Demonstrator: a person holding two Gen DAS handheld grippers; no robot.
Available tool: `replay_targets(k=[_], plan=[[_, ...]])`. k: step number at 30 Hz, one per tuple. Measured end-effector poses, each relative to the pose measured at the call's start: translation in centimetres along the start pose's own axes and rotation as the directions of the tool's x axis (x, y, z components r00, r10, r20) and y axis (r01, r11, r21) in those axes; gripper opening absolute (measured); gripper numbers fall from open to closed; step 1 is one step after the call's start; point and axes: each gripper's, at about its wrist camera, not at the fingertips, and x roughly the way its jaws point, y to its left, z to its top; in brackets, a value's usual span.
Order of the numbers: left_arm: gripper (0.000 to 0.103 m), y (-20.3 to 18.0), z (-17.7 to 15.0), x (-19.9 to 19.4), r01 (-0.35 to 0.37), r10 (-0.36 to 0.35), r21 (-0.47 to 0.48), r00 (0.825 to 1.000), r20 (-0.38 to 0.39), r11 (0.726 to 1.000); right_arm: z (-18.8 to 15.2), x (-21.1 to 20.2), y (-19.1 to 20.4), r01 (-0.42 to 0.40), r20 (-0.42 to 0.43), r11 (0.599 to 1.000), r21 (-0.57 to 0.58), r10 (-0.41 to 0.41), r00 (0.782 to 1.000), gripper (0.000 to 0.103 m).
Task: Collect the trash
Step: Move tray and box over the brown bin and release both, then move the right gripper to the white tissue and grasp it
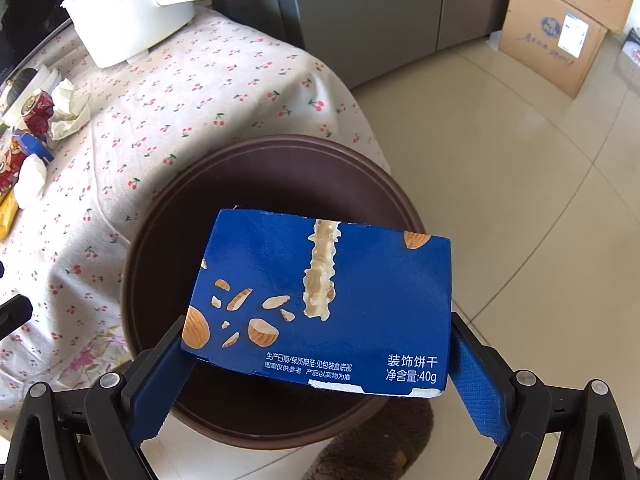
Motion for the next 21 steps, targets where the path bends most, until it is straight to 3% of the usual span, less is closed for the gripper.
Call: replay_targets(k=[3, 7, 21], plan=[[0.103, 1.0, -0.3, -0.6, -0.015, 0.015, -0.011, 1.000, 0.002, 1.000, 0.3, 0.0, 0.8, 0.010, 0.005, 1.000, -0.018, -0.010, 1.000, 0.103], [0.103, 2.5, -0.7, -1.6, -0.032, 0.032, -0.032, 0.999, 0.011, 0.999, 0.7, -0.1, 2.1, 0.059, 0.029, 0.997, -0.059, -0.057, 0.998, 0.103], [0.103, 8.9, -2.4, -5.1, -0.095, 0.100, -0.150, 0.995, 0.028, 0.984, 1.9, 0.3, 8.3, 0.002, 0.021, 0.994, -0.110, 0.000, 1.000, 0.103]])
